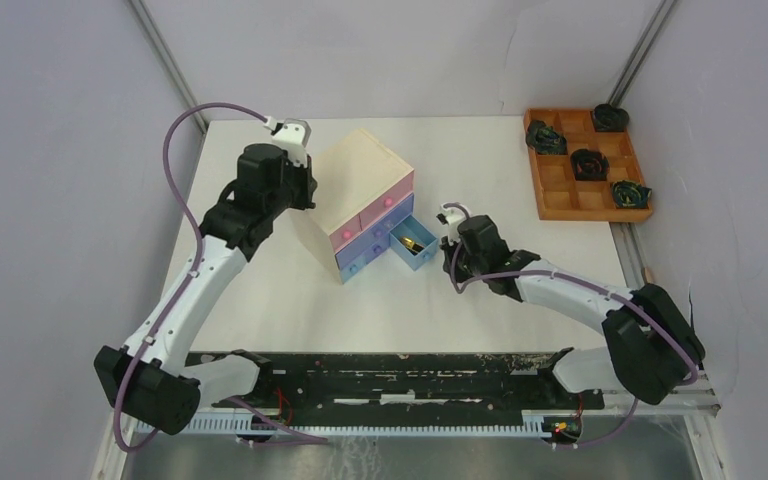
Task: Organize the makeup
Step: Close the drawer in the storage box.
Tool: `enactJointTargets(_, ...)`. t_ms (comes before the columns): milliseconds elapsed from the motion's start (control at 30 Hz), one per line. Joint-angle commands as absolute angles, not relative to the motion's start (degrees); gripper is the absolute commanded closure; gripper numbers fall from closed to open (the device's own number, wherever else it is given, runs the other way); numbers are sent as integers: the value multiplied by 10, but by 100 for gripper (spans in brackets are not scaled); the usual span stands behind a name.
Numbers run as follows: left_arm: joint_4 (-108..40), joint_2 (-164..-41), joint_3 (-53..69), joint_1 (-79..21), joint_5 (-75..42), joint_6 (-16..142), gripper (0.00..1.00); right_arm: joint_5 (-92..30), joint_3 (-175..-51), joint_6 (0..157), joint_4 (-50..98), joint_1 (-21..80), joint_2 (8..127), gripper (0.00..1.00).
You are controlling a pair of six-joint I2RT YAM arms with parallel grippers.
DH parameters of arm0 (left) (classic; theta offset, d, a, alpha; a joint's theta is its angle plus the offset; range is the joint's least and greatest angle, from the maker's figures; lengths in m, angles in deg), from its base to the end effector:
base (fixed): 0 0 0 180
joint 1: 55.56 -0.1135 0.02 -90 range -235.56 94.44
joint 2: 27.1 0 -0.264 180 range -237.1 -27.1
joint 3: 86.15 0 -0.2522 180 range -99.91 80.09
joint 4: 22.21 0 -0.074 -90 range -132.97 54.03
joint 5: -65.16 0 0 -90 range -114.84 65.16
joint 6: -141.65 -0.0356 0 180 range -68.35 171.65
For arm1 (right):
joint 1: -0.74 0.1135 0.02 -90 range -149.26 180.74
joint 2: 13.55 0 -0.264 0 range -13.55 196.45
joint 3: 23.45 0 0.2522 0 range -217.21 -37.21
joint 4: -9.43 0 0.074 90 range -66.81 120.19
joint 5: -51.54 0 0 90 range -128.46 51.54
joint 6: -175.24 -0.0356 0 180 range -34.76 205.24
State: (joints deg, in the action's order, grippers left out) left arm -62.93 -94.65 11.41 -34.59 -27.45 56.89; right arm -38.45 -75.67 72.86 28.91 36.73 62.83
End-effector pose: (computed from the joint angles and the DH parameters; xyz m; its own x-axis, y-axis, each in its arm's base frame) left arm 0.2448 -0.0921 0.3746 -0.4343 0.0687 -0.8981 0.2807 0.9577 -0.0624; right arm 0.2162 0.1571 0.1912 -0.6714 -0.2227 -0.7068 -0.4544 0.8772 0.1553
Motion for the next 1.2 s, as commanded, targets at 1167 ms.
enactJointTargets(1167,-624,-889,174,-348,-268,575,97,-418,-939,619,4,378,908,99)
